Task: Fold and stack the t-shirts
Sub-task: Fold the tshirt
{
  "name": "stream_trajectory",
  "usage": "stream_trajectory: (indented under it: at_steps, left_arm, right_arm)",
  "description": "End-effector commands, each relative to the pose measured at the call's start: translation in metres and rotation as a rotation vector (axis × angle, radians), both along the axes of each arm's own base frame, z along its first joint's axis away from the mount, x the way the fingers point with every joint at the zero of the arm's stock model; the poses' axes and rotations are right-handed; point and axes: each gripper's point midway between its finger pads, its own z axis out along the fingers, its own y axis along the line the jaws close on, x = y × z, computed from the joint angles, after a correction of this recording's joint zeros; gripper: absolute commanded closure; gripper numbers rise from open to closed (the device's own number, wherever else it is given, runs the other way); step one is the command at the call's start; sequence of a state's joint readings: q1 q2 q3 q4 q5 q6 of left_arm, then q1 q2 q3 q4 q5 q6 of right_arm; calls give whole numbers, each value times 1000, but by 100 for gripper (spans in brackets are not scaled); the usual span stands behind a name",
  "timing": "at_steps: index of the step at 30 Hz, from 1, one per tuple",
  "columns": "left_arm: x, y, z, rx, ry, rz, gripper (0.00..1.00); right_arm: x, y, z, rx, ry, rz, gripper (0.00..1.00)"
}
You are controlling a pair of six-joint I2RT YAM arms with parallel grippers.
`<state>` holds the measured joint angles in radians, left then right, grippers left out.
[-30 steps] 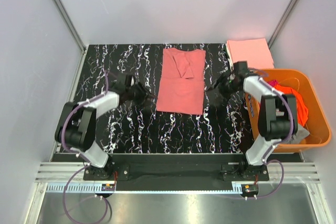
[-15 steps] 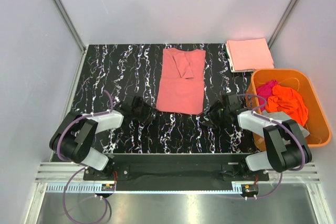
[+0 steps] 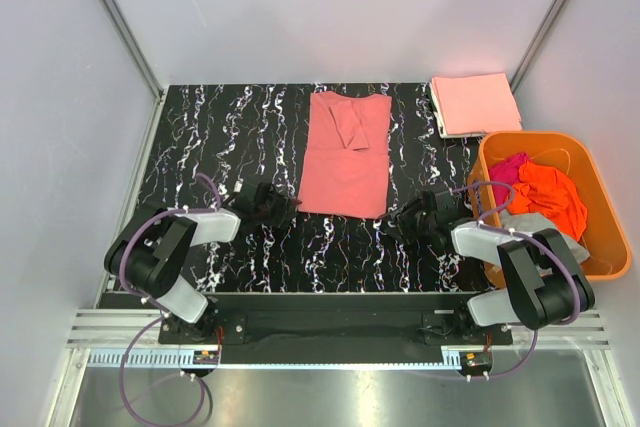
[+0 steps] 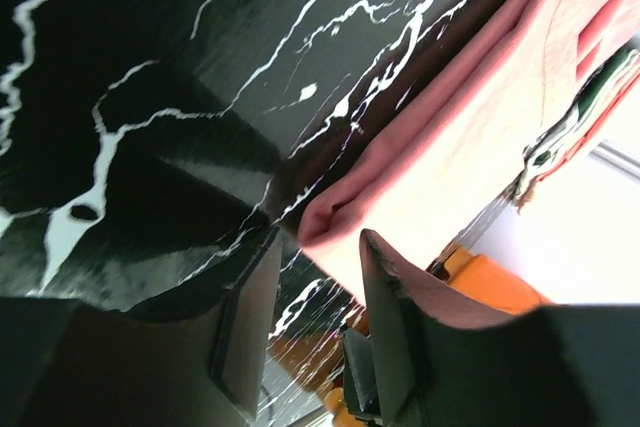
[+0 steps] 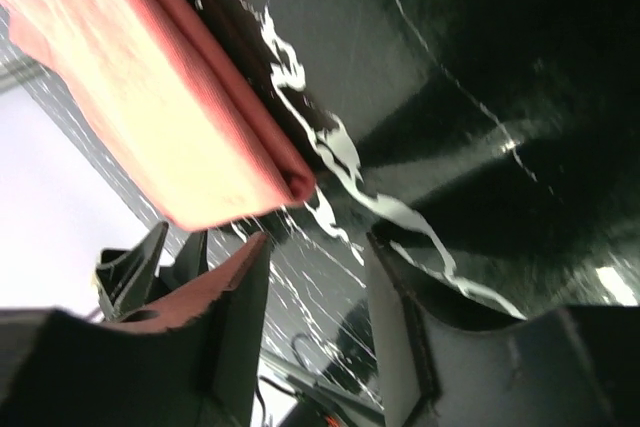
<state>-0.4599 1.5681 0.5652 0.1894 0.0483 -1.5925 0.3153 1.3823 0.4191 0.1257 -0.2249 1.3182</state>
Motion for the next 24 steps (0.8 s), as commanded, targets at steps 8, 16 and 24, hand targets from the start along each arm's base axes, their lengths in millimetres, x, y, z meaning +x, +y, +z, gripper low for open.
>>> stream_trajectory:
  at_steps: [8, 16, 24]
  left_arm:
    - [-10, 15, -29, 64, 72, 59, 58]
    - [-12, 14, -35, 70, 90, 49, 61]
    - [-21, 8, -42, 48, 126, 14, 70]
  right_arm:
    - [18, -20, -19, -88, 47, -141, 53]
    - [15, -23, -27, -99, 81, -157, 55]
    - [19, -22, -34, -111, 93, -151, 57]
